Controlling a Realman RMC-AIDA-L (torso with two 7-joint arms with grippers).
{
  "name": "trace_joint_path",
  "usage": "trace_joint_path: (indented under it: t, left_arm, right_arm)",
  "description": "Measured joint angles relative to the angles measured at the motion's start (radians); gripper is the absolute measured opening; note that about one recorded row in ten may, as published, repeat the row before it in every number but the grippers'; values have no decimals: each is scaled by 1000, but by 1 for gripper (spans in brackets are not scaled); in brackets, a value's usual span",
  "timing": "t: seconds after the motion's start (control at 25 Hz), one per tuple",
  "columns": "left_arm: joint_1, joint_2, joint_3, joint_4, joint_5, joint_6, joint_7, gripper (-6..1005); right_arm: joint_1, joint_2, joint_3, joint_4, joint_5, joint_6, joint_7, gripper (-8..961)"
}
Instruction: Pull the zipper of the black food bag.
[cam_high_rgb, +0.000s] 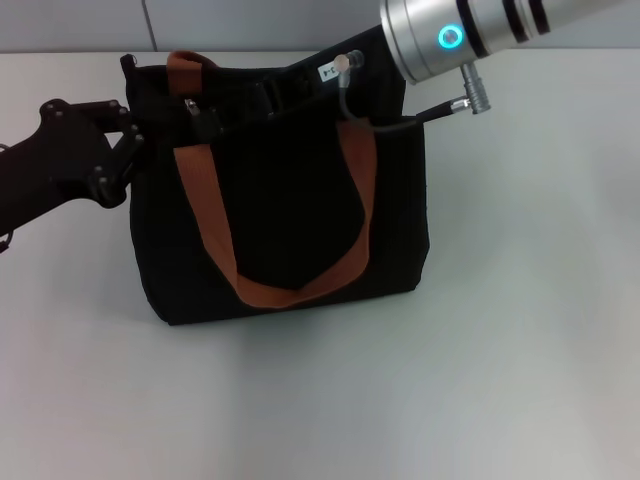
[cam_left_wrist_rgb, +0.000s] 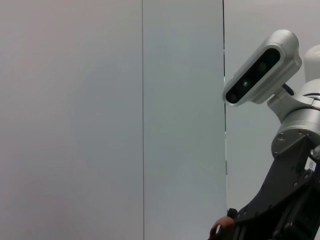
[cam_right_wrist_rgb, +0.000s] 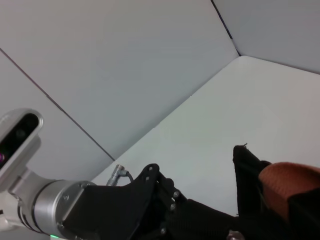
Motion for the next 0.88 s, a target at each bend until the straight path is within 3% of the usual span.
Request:
trace_joint_path:
  t: [0.88]
  left_arm:
    - [-56,-2,0,-2,1,-8,-12,28]
  right_arm:
    - [30,7,-59,7,4,73,0,366]
